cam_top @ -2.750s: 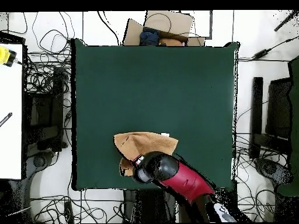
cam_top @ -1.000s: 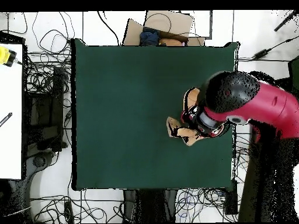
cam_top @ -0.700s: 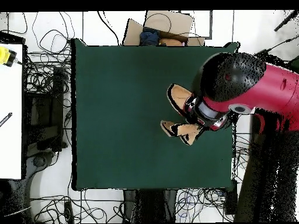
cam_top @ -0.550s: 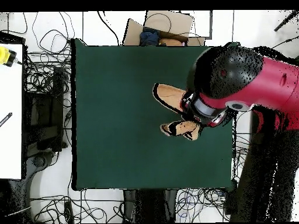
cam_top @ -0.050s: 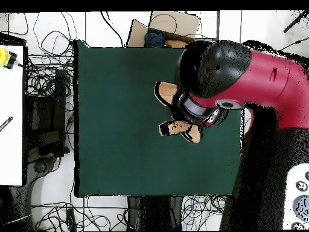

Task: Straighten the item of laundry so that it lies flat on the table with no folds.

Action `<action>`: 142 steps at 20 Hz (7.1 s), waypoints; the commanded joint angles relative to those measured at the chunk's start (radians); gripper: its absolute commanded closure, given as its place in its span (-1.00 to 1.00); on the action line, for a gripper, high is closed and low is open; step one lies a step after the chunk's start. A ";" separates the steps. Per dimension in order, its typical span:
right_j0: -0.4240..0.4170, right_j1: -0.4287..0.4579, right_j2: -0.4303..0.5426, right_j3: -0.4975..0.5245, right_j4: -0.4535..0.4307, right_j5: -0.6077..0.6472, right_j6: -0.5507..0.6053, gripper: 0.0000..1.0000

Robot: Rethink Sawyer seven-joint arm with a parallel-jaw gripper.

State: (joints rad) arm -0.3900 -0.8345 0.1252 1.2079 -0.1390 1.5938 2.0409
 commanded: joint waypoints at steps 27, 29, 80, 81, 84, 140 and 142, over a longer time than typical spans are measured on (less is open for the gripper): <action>0.434 0.233 -0.143 -0.152 0.197 -0.237 0.709 1.00; 0.432 0.226 -0.145 -0.131 0.194 -0.257 0.704 1.00; -0.101 0.197 0.099 0.320 0.116 -0.728 -0.240 1.00; -0.126 0.215 0.115 0.322 0.095 -0.741 -0.274 1.00; -0.176 0.267 0.148 0.306 0.022 -0.821 -0.352 1.00; 0.461 0.053 -0.209 0.737 0.403 -1.027 0.287 1.00; 0.522 0.058 -0.229 0.704 0.432 -0.998 0.340 1.00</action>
State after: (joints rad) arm 0.0716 -0.7571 -0.0472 1.8584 0.2230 0.6152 1.9941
